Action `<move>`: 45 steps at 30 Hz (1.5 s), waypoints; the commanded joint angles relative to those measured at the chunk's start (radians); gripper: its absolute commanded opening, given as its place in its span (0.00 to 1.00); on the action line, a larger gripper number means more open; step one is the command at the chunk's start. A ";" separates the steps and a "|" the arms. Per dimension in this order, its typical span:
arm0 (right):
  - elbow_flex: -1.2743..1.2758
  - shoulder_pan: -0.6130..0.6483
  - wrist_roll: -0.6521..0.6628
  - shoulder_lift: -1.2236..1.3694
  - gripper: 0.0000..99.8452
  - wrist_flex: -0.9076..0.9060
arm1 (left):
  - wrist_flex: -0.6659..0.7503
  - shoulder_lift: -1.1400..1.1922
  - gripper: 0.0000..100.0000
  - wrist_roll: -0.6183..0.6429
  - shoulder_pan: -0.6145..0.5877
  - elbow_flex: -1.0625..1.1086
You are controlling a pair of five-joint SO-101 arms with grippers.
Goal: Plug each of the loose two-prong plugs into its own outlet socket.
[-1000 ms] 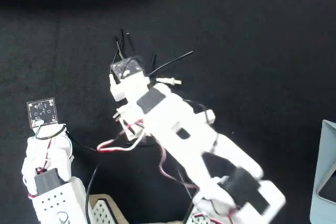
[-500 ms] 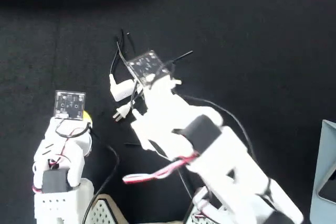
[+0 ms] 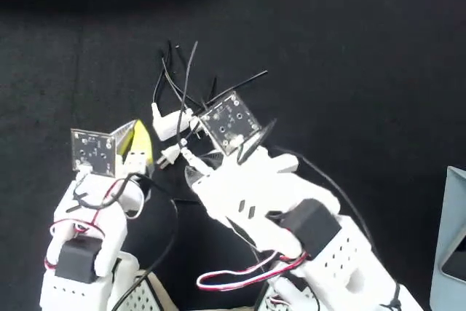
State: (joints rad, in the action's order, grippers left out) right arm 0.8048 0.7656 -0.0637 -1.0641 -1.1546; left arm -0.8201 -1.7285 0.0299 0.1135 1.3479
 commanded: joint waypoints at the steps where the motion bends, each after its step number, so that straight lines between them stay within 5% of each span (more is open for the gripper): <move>1: 0.058 0.044 0.051 -0.058 0.01 0.089 | 0.114 -0.008 0.03 0.006 0.090 0.001; 21: 0.157 0.117 0.095 -0.133 0.01 0.091 | 0.080 -0.009 0.03 0.005 0.219 -0.073; 33: 0.070 0.121 0.089 -0.136 0.01 0.049 | 0.124 -0.008 0.03 0.006 0.004 -0.010; 40: 0.071 0.121 0.066 -0.134 0.01 0.048 | 0.057 -0.009 0.03 0.002 0.194 -0.041; 45: 0.076 0.121 0.060 -0.134 0.01 0.002 | -0.078 -0.009 0.03 -0.115 0.360 -0.147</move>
State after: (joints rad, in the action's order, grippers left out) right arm 0.9367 0.8761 0.0054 -1.1884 -1.1301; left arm -0.8186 -1.7331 -0.0054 0.3544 1.3142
